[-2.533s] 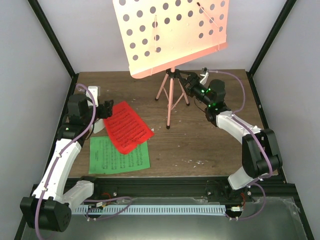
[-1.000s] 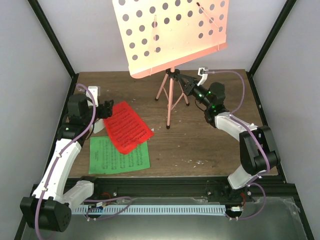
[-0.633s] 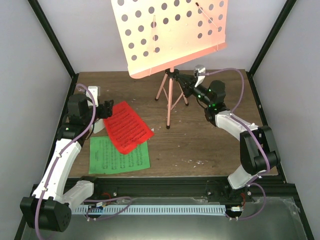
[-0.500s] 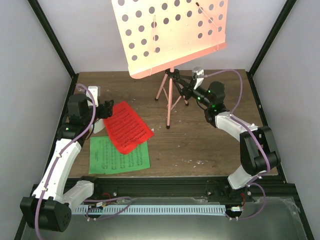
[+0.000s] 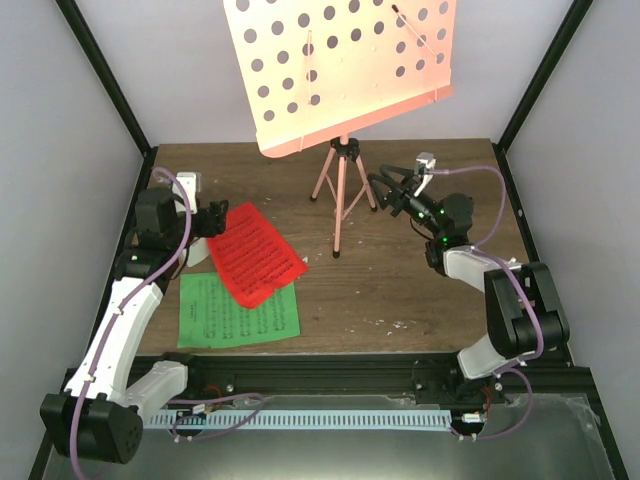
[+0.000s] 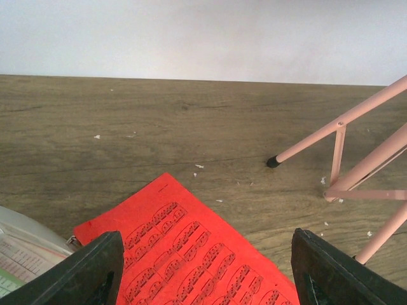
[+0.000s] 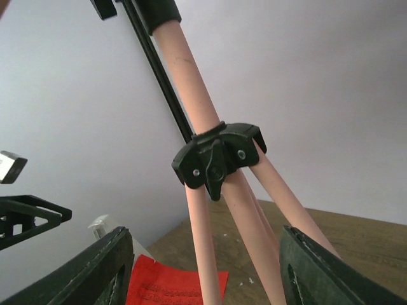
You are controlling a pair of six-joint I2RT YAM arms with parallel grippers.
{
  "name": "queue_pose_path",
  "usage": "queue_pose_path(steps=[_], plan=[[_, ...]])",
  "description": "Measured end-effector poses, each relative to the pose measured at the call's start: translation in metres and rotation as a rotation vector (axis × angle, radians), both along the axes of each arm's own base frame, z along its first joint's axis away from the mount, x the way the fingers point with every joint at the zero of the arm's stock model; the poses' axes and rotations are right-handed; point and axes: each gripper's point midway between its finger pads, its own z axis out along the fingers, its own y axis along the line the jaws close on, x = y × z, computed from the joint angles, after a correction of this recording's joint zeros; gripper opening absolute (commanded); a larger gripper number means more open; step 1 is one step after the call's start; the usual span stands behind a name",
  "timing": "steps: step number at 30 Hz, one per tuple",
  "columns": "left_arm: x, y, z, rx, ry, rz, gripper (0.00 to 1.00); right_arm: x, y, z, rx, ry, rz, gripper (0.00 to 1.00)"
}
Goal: Pack up the instrument practice props
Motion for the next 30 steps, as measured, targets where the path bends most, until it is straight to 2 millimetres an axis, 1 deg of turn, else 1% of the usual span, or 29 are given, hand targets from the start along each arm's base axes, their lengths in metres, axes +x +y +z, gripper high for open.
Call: queue_pose_path(steps=[3, 5, 7, 10, 13, 17, 24, 30], plan=[[0.000, -0.001, 0.000, -0.001, 0.001, -0.003, 0.73, 0.001, -0.003, 0.006, 0.041, -0.004, 0.026, 0.63], [0.000, -0.001, -0.001, -0.001, 0.002, -0.003, 0.73, 0.004, -0.001, 0.010, 0.066, -0.005, 0.056, 0.62], [0.000, -0.001, -0.001, -0.002, 0.003, -0.005, 0.73, 0.009, 0.001, 0.015, 0.086, -0.007, 0.081, 0.60], [0.000, -0.001, -0.001, -0.002, 0.004, -0.006, 0.73, 0.019, 0.006, 0.030, 0.111, -0.033, 0.116, 0.58], [0.000, -0.001, -0.001, -0.002, 0.004, -0.006, 0.73, 0.030, 0.010, 0.040, 0.124, -0.053, 0.143, 0.54], [0.000, -0.001, -0.001, -0.002, 0.004, -0.006, 0.73, 0.042, 0.015, 0.044, 0.123, -0.049, 0.171, 0.52], [0.001, -0.001, -0.003, -0.002, 0.009, -0.007, 0.73, 0.054, 0.029, 0.043, 0.103, -0.042, 0.221, 0.52], [0.001, -0.002, -0.004, -0.002, 0.012, -0.008, 0.72, 0.063, 0.041, 0.056, 0.095, -0.073, 0.280, 0.52]])
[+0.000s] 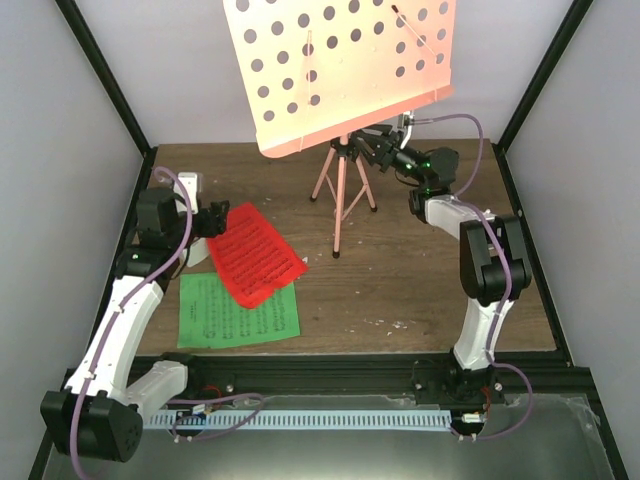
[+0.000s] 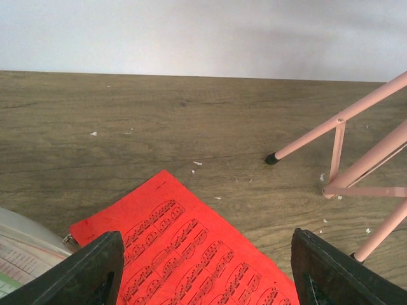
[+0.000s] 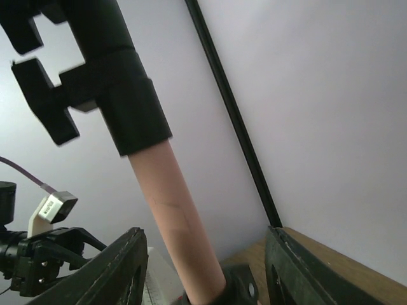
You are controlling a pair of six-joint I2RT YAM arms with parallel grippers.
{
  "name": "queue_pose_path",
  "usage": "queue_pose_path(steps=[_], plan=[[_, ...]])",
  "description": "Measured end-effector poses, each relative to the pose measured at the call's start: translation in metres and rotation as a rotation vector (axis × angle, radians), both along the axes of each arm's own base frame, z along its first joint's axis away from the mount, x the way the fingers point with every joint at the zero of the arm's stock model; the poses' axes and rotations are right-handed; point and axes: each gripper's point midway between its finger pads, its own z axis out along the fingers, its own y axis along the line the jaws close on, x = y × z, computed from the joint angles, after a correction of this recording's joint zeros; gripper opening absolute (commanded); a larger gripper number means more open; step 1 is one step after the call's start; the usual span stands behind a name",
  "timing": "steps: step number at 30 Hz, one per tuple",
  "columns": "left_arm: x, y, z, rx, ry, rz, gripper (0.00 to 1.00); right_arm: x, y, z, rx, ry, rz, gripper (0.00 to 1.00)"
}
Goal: Pack up the instrument practice props
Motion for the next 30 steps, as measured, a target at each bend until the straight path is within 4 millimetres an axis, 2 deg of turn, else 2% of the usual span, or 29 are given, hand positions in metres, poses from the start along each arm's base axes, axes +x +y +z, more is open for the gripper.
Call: queue_pose_path(steps=[6, 11, 19, 26, 30], plan=[[0.000, 0.000, -0.001, -0.001, 0.003, -0.002, 0.72, 0.003, 0.011, 0.017, -0.012, -0.043, 0.076, 0.52], [0.001, -0.001, -0.002, -0.002, 0.006, -0.005, 0.68, -0.001, 0.021, 0.016, -0.038, -0.043, 0.140, 0.52], [-0.001, -0.023, -0.004, -0.062, 0.021, -0.119, 0.65, -0.004, 0.027, 0.025, -0.066, -0.070, 0.197, 0.52], [0.001, -0.030, -0.015, -0.080, 0.060, -0.156, 0.64, 0.002, 0.032, 0.025, -0.064, -0.058, 0.231, 0.56], [0.001, -0.032, -0.015, -0.085, 0.063, -0.166, 0.63, 0.004, 0.033, 0.030, -0.047, -0.054, 0.241, 0.49]])
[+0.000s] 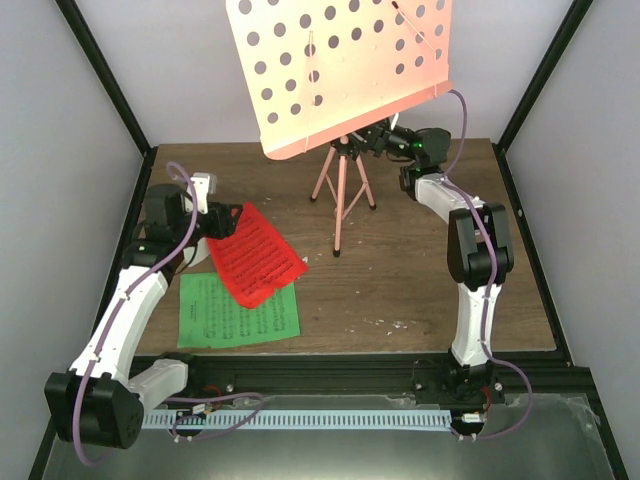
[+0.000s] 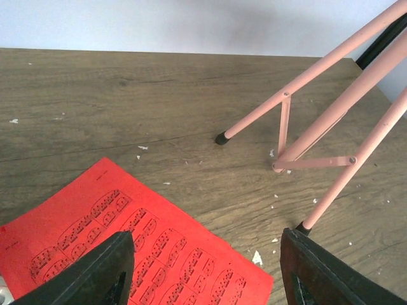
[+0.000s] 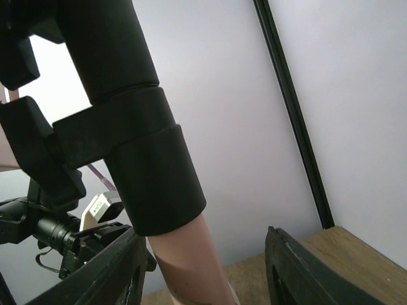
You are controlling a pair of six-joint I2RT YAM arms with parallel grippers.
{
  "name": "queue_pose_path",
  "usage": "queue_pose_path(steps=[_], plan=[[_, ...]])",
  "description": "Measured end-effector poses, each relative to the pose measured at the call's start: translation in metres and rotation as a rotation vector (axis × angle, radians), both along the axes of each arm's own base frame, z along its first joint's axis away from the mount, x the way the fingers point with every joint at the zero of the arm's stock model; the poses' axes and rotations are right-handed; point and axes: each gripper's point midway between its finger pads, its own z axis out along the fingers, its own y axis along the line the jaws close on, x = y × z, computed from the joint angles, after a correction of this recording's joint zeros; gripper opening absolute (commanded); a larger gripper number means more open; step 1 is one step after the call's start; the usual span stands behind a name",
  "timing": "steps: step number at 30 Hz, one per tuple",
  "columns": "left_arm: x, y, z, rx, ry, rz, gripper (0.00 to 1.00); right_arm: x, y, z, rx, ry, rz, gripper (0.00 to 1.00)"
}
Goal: Pack up the instrument practice props
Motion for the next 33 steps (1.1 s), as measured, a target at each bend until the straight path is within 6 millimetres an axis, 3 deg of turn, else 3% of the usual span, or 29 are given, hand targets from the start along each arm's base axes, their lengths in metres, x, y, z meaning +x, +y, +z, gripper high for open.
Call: queue_pose_path(steps=[7, 11, 14, 18, 22, 25, 29, 33], plan=[[-0.002, -0.007, -0.002, -0.018, 0.013, -0.036, 0.58, -0.003, 0.002, 0.000, 0.015, -0.008, 0.014, 0.21], [-0.006, -0.024, -0.006, -0.046, 0.036, -0.094, 0.55, -0.009, 0.001, 0.001, 0.004, -0.084, 0.017, 0.08], [-0.012, -0.051, -0.010, -0.094, 0.073, -0.166, 0.55, -0.012, 0.001, -0.001, 0.003, -0.097, 0.015, 0.01], [-0.025, -0.106, 0.001, -0.196, 0.054, -0.298, 0.55, -0.022, -0.004, -0.001, 0.009, -0.099, -0.018, 0.01], [-0.046, -0.162, 0.009, -0.262, 0.038, -0.433, 0.55, -0.044, -0.010, -0.001, 0.007, -0.098, -0.036, 0.01], [-0.054, -0.193, 0.009, -0.267, 0.037, -0.499, 0.60, -0.066, -0.015, -0.001, 0.004, -0.100, -0.049, 0.01], [-0.069, -0.223, 0.006, -0.257, 0.022, -0.567, 0.69, -0.095, -0.024, 0.000, 0.011, -0.090, -0.090, 0.01], [-0.082, -0.236, 0.013, -0.266, -0.036, -0.601, 0.83, -0.122, -0.034, 0.001, 0.027, -0.075, -0.131, 0.01]])
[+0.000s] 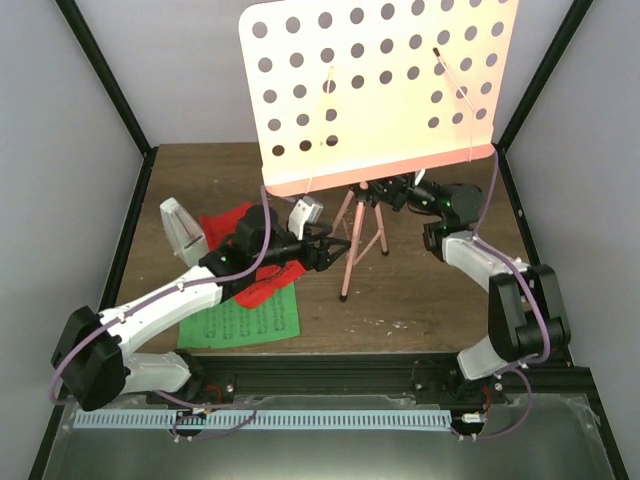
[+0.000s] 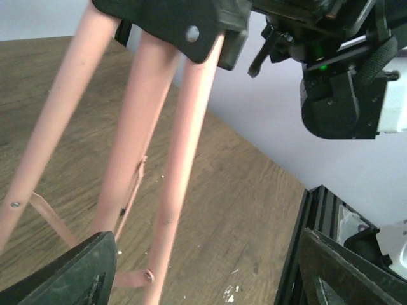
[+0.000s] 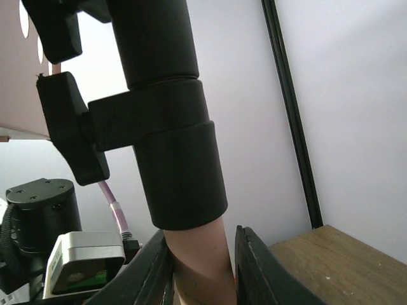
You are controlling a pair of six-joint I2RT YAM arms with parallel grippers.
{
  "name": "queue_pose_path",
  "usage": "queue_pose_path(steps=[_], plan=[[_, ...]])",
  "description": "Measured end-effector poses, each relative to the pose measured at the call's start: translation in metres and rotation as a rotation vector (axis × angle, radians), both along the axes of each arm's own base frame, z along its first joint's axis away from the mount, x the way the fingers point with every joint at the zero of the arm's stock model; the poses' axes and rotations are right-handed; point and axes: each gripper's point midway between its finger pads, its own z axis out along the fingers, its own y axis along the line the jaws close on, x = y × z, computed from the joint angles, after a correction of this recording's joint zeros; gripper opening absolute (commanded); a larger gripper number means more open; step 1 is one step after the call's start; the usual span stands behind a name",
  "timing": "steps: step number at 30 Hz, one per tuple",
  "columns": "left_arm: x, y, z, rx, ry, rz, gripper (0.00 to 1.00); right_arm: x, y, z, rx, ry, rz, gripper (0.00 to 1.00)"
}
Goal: Pack up the instrument practice props
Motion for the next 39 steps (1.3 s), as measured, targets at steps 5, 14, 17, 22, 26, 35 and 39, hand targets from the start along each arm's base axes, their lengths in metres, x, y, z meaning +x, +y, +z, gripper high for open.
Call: queue_pose_path(steps=[5, 14, 17, 22, 26, 35, 39], plan=[[-0.022, 0.004, -0.011, -0.027, -0.039, -0.029, 0.94, -0.034, -0.002, 0.001, -0.002, 0.020, 0.003, 0.01], [-0.044, 0.002, -0.025, -0.070, -0.094, -0.134, 0.96, -0.078, -0.002, 0.003, -0.011, -0.007, 0.020, 0.01], [-0.044, -0.003, -0.025, -0.079, -0.118, -0.163, 0.96, -0.083, -0.002, 0.001, -0.011, -0.018, 0.019, 0.01], [-0.041, -0.011, -0.037, -0.066, -0.132, -0.192, 0.96, -0.089, -0.002, -0.002, -0.009, -0.041, 0.025, 0.01], [-0.036, -0.014, -0.044, -0.053, -0.150, -0.183, 0.96, -0.094, -0.002, -0.003, -0.008, -0.069, 0.031, 0.01], [-0.031, -0.018, -0.033, -0.086, -0.222, -0.182, 0.96, -0.102, -0.003, -0.008, -0.005, -0.112, 0.038, 0.01], [-0.033, -0.022, -0.037, -0.087, -0.210, -0.209, 0.95, -0.103, -0.003, -0.010, -0.004, -0.122, 0.035, 0.01]])
